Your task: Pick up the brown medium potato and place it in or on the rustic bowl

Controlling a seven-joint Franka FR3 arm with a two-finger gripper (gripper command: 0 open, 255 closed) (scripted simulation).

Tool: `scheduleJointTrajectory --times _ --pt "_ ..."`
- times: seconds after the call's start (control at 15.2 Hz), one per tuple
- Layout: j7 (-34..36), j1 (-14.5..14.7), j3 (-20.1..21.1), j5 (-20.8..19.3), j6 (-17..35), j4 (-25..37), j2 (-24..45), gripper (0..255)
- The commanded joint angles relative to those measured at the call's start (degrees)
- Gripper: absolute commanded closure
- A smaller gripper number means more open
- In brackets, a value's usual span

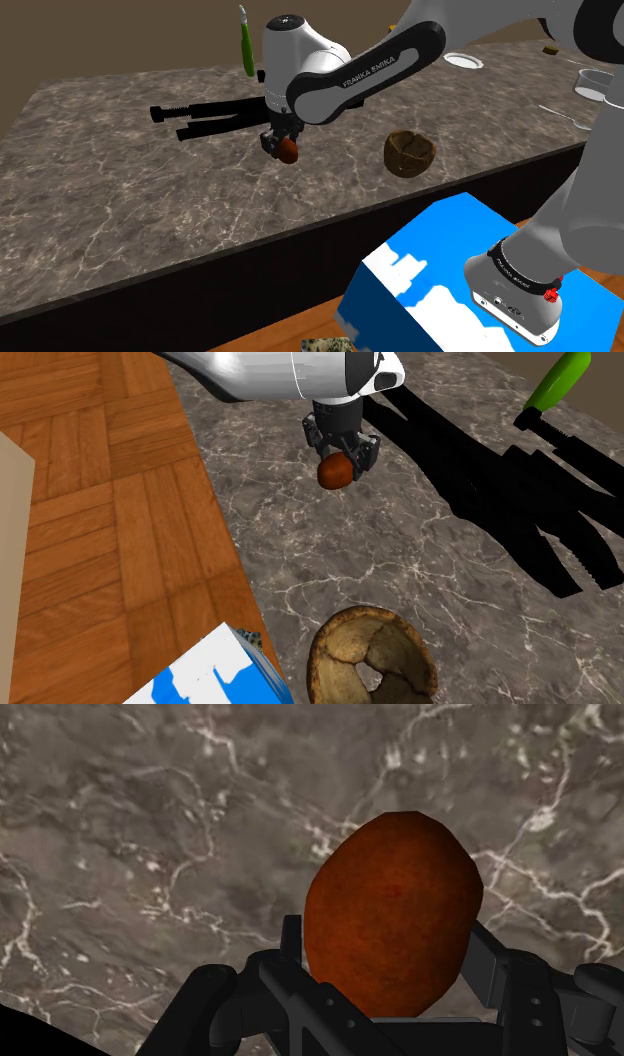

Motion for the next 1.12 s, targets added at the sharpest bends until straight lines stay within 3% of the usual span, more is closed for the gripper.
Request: scheduleJointTrajectory --times 0.0,1.06 --pt "0.00 0.00 0.00 0.00 0.00 0.00 0.00 255" --pt "-2.88 -0.69 1.28 3.21 -9.40 4.72 -5.15 255"
